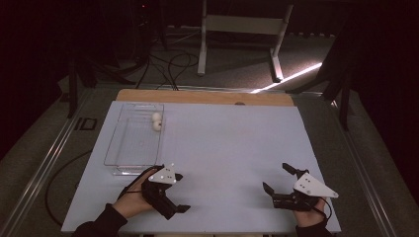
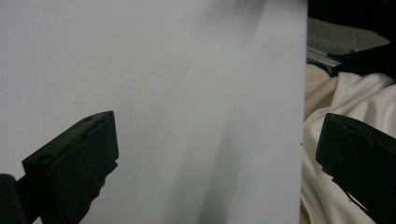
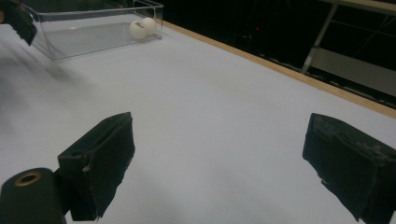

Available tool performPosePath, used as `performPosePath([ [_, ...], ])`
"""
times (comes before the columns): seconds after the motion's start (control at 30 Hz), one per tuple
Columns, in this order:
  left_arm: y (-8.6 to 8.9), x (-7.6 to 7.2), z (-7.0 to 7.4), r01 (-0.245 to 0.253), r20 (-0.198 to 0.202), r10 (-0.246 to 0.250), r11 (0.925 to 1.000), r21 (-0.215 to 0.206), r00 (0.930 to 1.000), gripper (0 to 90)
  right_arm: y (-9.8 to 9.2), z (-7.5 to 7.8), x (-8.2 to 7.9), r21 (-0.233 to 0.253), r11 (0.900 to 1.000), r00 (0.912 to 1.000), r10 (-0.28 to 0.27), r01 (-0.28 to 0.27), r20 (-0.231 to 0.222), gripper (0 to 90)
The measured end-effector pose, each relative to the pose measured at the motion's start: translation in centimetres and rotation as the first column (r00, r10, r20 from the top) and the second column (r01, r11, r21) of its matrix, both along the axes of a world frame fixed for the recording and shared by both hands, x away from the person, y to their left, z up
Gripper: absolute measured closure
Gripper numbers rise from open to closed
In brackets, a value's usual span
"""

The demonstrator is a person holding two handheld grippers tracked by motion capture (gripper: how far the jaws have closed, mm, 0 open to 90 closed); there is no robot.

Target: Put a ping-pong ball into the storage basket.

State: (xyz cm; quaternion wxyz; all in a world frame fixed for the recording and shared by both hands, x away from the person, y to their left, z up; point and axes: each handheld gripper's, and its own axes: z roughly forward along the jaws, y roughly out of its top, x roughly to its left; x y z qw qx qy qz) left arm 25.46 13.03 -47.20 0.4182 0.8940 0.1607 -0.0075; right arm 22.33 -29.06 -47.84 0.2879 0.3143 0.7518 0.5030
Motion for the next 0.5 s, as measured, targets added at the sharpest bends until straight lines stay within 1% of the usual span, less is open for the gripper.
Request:
performPosePath([
  [0.13,0.6,-0.5,-0.4,0.002,0.005,-0.002,0.9997,-0.023,1.0000,0.2,0.0,0.0,0.0,0.000,1.000,1.0000,0.001,-0.001,0.005,9.2],
  [0.2,1.0,-0.8,-0.6,0.002,-0.001,-0.002,0.9994,-0.035,1.0000,0.2,0.0,0.0,0.0,0.000,1.000,1.0000,0.001,-0.001,0.005,9.2],
  [0.3,1.5,-1.2,-1.0,-0.009,0.015,0.009,0.9990,-0.043,0.9998,0.2,0.0,0.0,0.0,0.001,1.000,1.0000,0.003,-0.003,0.002,9.2],
  [0.37,1.8,-1.4,-1.3,-0.017,0.015,0.018,0.9986,-0.050,0.9997,0.2,0.0,0.0,0.0,-0.001,1.000,1.0000,0.001,-0.001,0.004,9.2],
  [0.4,2.0,-1.5,-1.4,-0.017,0.022,0.018,0.9984,-0.054,0.9996,0.2,0.0,0.0,0.0,-0.003,1.000,1.0000,0.002,-0.002,0.003,9.2],
  [0.47,2.2,-1.6,-1.7,-0.020,0.018,0.021,0.9988,-0.045,0.9996,0.2,0.0,0.0,0.0,-0.005,1.000,1.0000,0.005,-0.005,0.004,9.2],
  [0.5,2.5,-1.6,-1.8,-0.019,0.016,0.020,0.9987,-0.048,0.9997,0.2,0.1,0.0,0.0,-0.004,1.000,1.0000,0.003,-0.003,0.002,9.2],
])
